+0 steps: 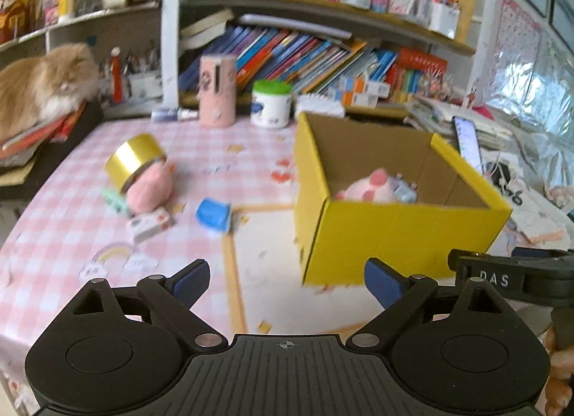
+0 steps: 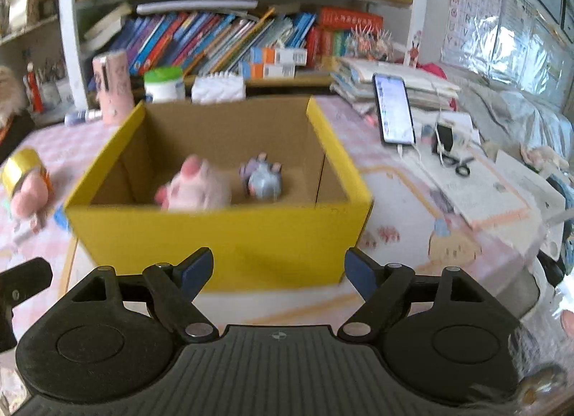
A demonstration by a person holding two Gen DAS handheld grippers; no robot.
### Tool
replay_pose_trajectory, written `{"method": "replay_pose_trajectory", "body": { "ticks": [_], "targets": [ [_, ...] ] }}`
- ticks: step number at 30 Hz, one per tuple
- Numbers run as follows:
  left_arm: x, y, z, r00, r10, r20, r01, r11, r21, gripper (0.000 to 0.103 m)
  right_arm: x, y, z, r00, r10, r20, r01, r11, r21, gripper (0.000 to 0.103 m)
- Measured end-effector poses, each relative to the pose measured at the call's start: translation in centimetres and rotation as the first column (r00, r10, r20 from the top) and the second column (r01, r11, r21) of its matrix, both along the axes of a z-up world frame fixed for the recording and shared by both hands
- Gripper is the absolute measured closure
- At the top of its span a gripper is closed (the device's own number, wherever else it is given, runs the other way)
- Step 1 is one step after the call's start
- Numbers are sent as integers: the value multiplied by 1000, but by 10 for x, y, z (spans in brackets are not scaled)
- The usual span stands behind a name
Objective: Organize objects
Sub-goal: 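Withdraw both open tools from the yellow box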
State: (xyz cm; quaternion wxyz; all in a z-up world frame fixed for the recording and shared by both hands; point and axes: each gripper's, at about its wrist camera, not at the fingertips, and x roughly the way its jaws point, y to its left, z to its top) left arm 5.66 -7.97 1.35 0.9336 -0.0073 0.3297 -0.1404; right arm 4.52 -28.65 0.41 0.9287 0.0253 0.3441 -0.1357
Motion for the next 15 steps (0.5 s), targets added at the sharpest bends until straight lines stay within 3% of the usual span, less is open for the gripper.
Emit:
{"method": "replay_pose_trajectory", "body": {
  "ticks": [15],
  "targets": [
    [-40,38,-18,998,-11,-60,15,998,68,8,-42,58,-24,994,54,-96,-53,998,15,19]
  ]
}}
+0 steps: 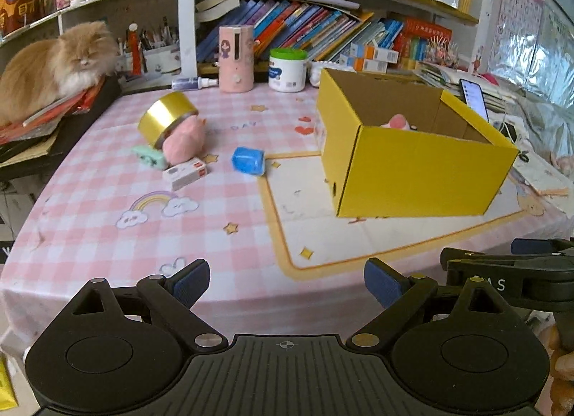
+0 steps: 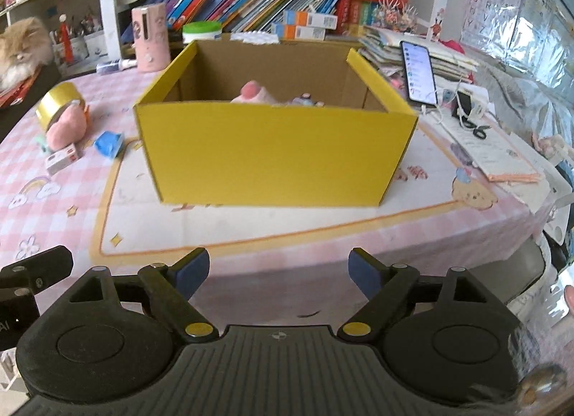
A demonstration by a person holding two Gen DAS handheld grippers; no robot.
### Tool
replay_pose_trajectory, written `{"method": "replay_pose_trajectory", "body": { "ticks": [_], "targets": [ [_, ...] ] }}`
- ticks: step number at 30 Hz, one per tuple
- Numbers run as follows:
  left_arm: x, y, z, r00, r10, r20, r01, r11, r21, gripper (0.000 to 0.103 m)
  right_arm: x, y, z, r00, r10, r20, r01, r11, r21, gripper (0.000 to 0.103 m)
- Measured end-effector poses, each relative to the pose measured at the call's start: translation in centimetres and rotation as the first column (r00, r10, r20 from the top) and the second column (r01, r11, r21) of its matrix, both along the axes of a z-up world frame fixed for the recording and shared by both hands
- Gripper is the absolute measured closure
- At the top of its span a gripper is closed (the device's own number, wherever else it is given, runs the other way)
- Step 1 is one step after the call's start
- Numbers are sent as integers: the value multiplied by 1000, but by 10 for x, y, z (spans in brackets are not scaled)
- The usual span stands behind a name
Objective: Organize objects
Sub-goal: 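Withdraw both open tools from the yellow box, then grasp the blue plastic cup with the right tool while the left tool approaches the white box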
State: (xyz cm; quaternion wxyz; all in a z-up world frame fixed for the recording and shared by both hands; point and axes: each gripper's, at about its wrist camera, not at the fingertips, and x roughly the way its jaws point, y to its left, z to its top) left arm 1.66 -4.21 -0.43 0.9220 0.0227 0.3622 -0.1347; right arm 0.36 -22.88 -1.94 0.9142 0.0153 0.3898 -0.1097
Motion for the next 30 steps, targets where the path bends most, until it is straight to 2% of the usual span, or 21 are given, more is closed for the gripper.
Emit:
{"method": "replay_pose_trajectory", "body": {
  "ticks": [8,30],
  "targets": [
    [-12,26,0,1000,28,-6,-28,1000,14,8,-9,25,-5,999,36,-27,-35,999,41,13],
    [-26,91,4,987,161,4,-161,986,38,8,-12,94,-5,980,195,-49,-190,977,92,12]
  ]
}}
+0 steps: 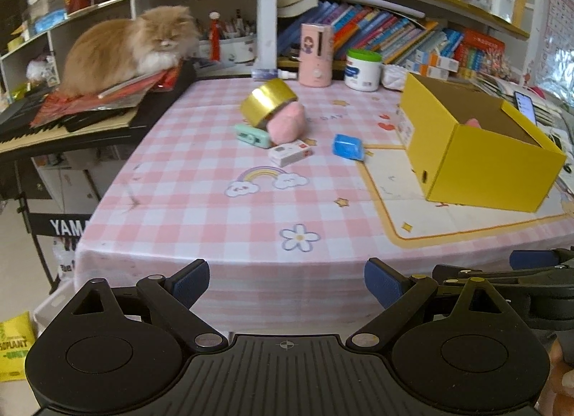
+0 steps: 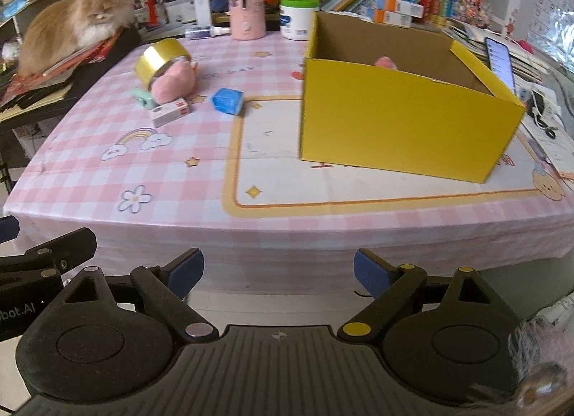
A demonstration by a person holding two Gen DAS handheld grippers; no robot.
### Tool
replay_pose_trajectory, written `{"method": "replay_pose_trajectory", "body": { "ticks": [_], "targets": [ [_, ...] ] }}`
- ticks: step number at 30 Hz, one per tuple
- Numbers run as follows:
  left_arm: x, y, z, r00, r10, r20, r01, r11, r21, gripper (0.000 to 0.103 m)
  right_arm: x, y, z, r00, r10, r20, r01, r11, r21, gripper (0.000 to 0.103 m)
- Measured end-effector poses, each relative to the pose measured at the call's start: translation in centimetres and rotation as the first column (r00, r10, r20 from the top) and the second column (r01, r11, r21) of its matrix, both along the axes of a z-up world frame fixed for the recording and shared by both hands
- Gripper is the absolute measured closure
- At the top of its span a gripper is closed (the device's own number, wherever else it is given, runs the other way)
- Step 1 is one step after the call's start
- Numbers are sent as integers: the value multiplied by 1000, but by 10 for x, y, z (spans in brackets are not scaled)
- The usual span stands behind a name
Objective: Organize objects
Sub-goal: 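Grasp the blue plastic cup with the right tool while the left tool approaches the white box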
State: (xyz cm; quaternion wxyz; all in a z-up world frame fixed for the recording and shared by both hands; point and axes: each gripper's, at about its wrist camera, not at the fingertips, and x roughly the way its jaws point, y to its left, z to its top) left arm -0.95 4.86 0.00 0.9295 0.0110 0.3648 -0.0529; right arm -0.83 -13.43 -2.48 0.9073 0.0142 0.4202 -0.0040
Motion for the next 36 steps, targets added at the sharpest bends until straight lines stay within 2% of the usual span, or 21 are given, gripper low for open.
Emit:
{"method": "replay_pose_trajectory", "body": {
  "ticks": [15,16,19,23,30,36],
  "targets": [
    [10,35,1,992,128,14,-128,991,-45,7,20,43,6,988,151,29,-151,989,-7,15],
    [12,36,1,991,132,15,-131,990,-45,7,23,44,5,987,159,28,-159,987,-5,16],
    [23,35,0,990,137,21,-136,990,-45,7,32,47,2,982,185,28,-185,983,4,28],
    [39,33,2,988,150,35,-148,988,-43,8,52,48,0,978,207,23,-207,978,23,40],
    [78,29,-2,982,187,28,-186,981,-52,8,97,44,2,973,223,50,-224,974,19,43],
    [110,26,-10,972,234,-11,-235,971,-43,8,141,44,3,965,254,69,-255,967,0,44]
  ]
}}
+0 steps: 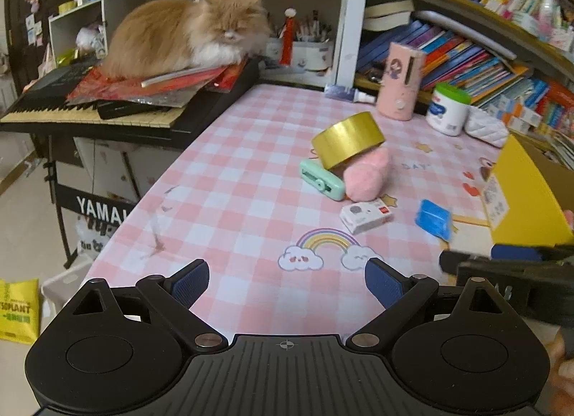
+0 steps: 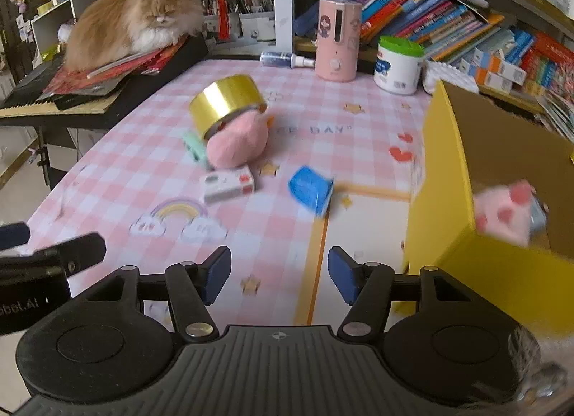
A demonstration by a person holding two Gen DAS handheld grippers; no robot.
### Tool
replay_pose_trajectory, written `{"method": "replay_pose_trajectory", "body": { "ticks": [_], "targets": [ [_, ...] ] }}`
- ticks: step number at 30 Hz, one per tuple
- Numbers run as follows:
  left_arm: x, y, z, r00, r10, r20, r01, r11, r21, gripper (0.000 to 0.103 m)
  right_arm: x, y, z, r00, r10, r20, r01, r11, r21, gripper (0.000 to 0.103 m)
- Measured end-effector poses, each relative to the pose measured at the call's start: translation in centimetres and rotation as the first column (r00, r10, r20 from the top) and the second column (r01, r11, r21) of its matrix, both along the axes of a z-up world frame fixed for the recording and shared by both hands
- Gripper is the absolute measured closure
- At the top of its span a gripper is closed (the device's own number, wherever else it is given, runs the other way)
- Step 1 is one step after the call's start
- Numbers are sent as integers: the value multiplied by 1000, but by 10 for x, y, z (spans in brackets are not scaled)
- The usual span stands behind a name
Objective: Organize objects
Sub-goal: 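Grasp the blue plastic cup with the right tool while the left tool approaches the white box, then grasp the small white red-labelled box with the left tool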
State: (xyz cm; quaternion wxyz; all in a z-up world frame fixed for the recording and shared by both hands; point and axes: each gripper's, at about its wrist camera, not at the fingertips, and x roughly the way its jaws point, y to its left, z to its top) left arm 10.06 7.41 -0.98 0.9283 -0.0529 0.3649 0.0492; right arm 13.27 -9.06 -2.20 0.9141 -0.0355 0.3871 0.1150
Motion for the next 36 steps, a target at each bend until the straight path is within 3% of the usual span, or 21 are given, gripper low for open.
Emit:
{"method": "replay_pose_trajectory", "body": {
  "ticks": [10,20,22,24,27,32,36],
  "targets": [
    [38,-13,-11,999,1,-52,0,1000,19,8,66,4,-9,1000,15,12,-14,998,-54,44],
    [66,-20,-20,995,-24,-93,26,999,20,8,117,4,-35,994,-46,-101,41,998,-52,44],
    [72,-23,-23,994,-38,-105,40,999,12,8,123,4,-38,992,-45,-114,39,998,-49,49],
    [78,-27,-26,992,-48,-116,50,999,10,8,127,3,-41,990,-38,-136,32,999,-43,61],
    [89,-34,-30,990,-60,-127,62,998,9,8,131,3,-41,989,-19,-150,12,999,-47,64],
    [110,-48,-38,988,-83,-133,82,996,-16,10,127,-7,-17,998,-38,-44,38,999,5,65],
    [126,-61,-44,985,-105,-133,103,994,-22,18,122,-18,4,996,-71,60,70,997,20,65]
  ]
}}
